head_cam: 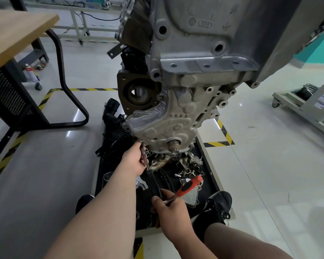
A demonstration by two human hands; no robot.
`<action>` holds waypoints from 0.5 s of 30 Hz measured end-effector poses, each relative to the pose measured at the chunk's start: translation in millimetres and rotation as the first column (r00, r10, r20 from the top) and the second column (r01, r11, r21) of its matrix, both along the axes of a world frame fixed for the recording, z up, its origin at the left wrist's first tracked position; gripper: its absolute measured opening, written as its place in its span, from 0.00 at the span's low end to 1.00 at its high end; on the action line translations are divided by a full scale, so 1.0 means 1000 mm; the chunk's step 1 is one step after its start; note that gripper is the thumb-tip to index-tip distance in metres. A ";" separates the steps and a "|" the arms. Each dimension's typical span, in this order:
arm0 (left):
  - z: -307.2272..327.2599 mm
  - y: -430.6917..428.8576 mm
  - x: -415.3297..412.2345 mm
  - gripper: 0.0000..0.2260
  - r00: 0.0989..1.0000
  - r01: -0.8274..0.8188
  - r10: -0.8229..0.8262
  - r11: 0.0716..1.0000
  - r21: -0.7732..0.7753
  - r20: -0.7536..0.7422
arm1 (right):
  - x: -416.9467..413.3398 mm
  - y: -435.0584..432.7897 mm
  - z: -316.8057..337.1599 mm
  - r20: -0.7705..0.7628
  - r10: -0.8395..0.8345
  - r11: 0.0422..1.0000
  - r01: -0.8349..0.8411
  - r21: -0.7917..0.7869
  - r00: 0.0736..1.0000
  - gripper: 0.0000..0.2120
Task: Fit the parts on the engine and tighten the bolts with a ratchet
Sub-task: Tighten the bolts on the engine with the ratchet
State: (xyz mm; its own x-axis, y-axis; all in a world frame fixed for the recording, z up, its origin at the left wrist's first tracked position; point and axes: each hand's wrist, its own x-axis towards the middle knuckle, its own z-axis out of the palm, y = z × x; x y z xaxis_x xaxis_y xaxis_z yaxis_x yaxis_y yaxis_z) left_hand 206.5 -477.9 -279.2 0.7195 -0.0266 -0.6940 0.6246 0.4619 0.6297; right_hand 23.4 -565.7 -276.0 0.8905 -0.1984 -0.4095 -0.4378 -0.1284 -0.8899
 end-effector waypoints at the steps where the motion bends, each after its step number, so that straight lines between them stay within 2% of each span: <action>1: 0.000 0.000 0.002 0.14 1.000 -0.008 0.008 1.000 0.022 0.002 | 0.000 -0.001 0.001 0.004 0.002 1.000 -0.002 0.015 1.000 0.09; 4: 0.000 -0.001 0.005 0.13 0.999 -0.048 0.048 0.996 0.079 0.003 | 0.001 -0.002 0.003 0.026 0.010 1.000 -0.010 0.011 1.000 0.05; 7: 0.002 -0.003 0.005 0.13 0.996 -0.089 0.089 0.996 0.012 -0.012 | 0.002 0.002 0.004 0.035 0.008 0.999 -0.009 0.042 0.999 0.06; 15: 0.010 -0.006 0.006 0.17 0.998 -0.030 0.026 0.998 -0.061 -0.052 | 0.003 0.016 0.004 0.049 -0.031 0.994 0.026 0.103 0.998 0.06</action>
State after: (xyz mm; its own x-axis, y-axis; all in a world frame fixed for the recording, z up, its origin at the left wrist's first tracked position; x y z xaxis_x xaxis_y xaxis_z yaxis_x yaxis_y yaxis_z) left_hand 212.2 -484.1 -268.8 0.6838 -0.0510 -0.7279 0.6418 0.5167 0.5667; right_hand 26.6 -549.6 -272.1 0.9051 -0.1837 -0.3834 -0.3941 -0.0241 -0.9188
